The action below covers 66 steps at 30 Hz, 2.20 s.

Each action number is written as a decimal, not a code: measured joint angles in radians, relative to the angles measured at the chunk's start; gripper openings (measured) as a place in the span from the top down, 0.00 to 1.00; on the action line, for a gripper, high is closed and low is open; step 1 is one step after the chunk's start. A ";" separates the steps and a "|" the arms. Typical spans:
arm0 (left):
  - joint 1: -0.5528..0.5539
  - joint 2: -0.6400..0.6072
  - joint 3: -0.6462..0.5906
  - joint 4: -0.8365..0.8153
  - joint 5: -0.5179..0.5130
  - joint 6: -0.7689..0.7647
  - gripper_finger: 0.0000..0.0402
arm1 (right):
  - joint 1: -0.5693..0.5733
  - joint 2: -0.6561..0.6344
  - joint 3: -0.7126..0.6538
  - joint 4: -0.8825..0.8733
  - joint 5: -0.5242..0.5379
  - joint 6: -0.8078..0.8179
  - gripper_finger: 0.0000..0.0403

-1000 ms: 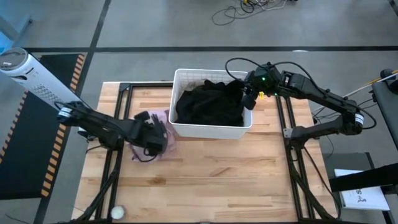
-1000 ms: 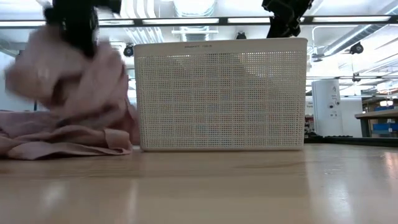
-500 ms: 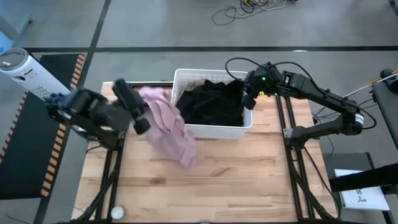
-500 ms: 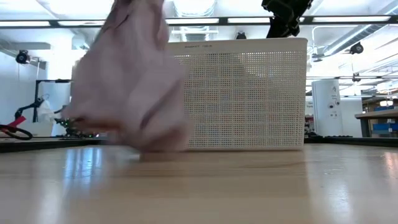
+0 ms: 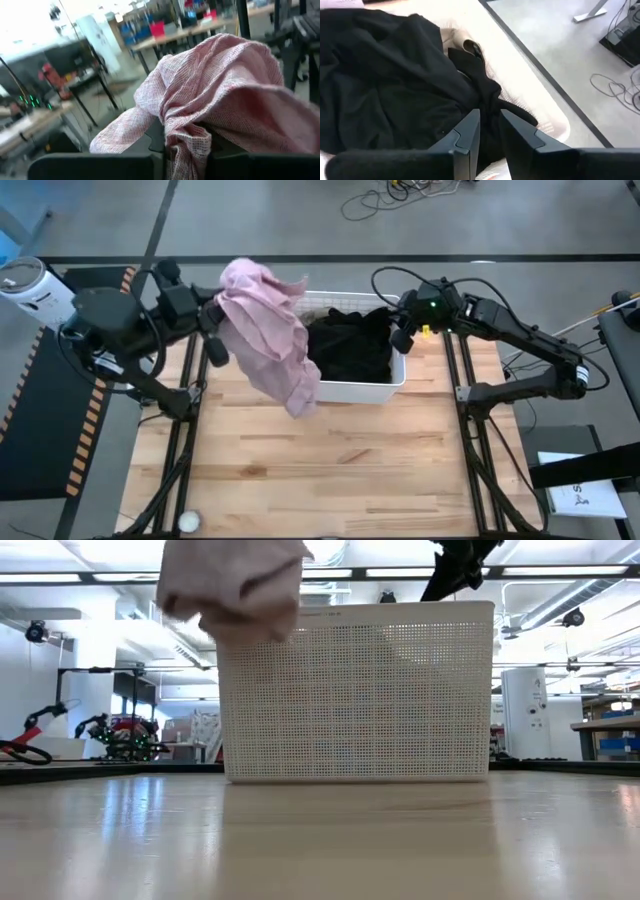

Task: Sort clothes
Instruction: Put the pink shirt into the white laundry bin

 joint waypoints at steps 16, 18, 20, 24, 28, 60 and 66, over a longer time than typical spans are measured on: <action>0.266 0.128 0.086 0.297 0.378 0.225 0.94 | 0.000 -0.090 0.061 0.052 -0.004 -0.011 0.91; 0.333 0.143 0.086 0.298 0.447 0.195 0.94 | 0.000 -0.104 0.061 0.053 -0.004 -0.012 0.91; 0.397 0.160 0.086 0.299 0.514 0.170 0.94 | 0.000 -0.118 0.061 0.057 -0.001 -0.021 0.91; 0.508 0.196 0.086 0.309 0.617 0.130 0.94 | 0.000 -0.147 0.061 0.056 0.003 -0.041 0.93; 0.591 0.239 0.086 0.309 0.709 0.086 0.94 | 0.000 -0.173 0.061 0.057 0.004 -0.052 0.96; 0.676 0.481 -0.369 0.164 0.928 -0.059 0.94 | 0.000 -0.265 0.061 -0.038 0.004 -0.025 1.00; 0.704 0.480 -0.545 0.243 0.961 -0.089 0.94 | 0.000 -0.235 0.053 -0.048 -0.005 -0.018 1.00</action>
